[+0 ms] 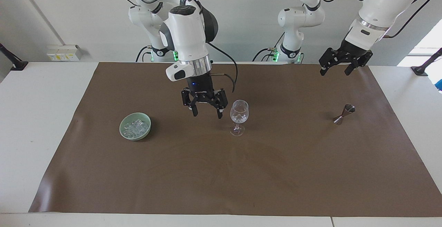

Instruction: Pour wine and add ice with both arms

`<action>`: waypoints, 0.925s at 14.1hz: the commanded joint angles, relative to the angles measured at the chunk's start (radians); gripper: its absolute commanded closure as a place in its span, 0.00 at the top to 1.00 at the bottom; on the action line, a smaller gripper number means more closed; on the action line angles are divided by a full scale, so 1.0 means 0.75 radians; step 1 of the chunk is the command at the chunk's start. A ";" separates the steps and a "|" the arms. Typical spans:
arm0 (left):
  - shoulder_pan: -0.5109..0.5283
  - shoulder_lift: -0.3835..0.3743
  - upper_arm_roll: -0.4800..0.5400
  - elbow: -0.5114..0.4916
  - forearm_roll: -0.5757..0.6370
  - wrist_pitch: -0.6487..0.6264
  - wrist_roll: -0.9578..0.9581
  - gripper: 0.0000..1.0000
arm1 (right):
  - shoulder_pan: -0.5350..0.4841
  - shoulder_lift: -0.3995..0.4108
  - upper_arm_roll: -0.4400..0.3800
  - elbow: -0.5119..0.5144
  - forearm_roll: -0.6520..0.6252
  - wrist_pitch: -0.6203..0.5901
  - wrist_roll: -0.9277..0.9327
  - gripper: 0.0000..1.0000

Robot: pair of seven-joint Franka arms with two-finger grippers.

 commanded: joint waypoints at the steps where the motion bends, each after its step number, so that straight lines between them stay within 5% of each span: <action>1: -0.052 -0.012 0.052 0.044 0.031 -0.062 -0.010 1.00 | -0.007 -0.038 -0.064 -0.005 -0.024 -0.073 -0.095 1.00; 13: -0.106 0.008 0.294 0.119 0.031 -0.164 0.090 1.00 | -0.009 -0.167 -0.348 -0.037 0.133 -0.445 -0.509 1.00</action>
